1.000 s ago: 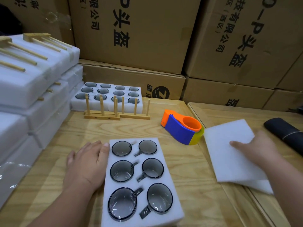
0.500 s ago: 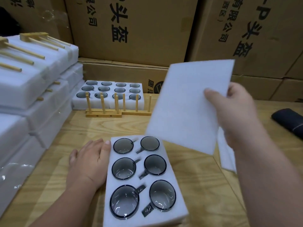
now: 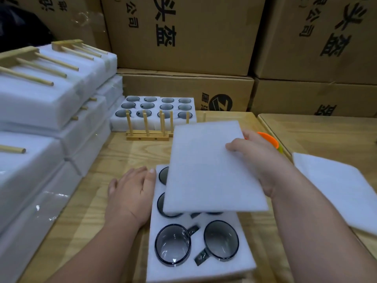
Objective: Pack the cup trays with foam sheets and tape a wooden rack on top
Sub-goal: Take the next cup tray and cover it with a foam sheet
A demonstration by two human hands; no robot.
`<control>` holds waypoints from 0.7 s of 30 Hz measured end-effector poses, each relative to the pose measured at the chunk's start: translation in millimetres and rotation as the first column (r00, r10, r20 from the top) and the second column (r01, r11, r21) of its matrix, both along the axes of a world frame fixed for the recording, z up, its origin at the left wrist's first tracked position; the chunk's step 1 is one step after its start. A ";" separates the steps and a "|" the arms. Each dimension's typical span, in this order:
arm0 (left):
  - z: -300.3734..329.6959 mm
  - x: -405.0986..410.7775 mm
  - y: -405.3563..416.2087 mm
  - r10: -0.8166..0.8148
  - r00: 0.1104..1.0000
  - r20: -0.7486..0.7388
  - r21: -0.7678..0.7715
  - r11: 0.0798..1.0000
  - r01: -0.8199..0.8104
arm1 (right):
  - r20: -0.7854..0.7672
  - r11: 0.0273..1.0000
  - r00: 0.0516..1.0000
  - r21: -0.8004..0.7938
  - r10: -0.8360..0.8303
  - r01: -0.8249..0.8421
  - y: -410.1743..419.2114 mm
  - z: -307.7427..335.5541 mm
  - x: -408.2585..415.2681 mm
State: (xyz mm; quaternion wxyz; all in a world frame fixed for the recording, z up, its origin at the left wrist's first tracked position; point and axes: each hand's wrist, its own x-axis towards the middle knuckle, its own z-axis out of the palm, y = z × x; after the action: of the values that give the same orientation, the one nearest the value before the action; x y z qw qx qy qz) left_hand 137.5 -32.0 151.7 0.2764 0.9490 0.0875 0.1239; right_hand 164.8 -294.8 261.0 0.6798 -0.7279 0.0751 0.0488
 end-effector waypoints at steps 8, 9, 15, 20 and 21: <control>4.2 -1.8 -4.4 0.018 1.000 -0.014 -0.025 1.000 -0.019 | -0.094 0.957 0.986 -0.243 0.138 -0.157 -1.4 -10.9 -2.8; 5.0 -2.3 -5.0 0.020 1.000 -0.014 -0.027 0.999 -0.021 | -0.105 0.942 0.982 -0.283 0.158 -0.182 -1.1 -12.9 -3.1; 5.4 -2.6 -4.6 0.016 1.000 0.007 -0.032 0.999 -0.015 | -0.117 0.835 0.991 -0.537 0.067 -0.120 3.3 -26.6 -0.8; 4.9 -2.0 -5.0 0.000 0.999 0.032 -0.050 0.999 0.001 | -0.087 0.870 0.996 -0.489 0.023 -0.063 9.1 -35.3 2.5; 4.6 -1.5 -4.8 0.004 1.000 0.029 -0.053 0.999 -0.003 | -0.091 0.878 0.996 -0.475 0.018 -0.060 10.6 -37.4 3.0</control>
State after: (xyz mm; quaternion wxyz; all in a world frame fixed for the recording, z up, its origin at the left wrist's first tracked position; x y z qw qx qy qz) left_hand 136.0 -36.9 156.4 0.3025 0.9393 0.0883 0.1360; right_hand 167.8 -284.2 223.6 0.4746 -0.8716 0.0987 0.0731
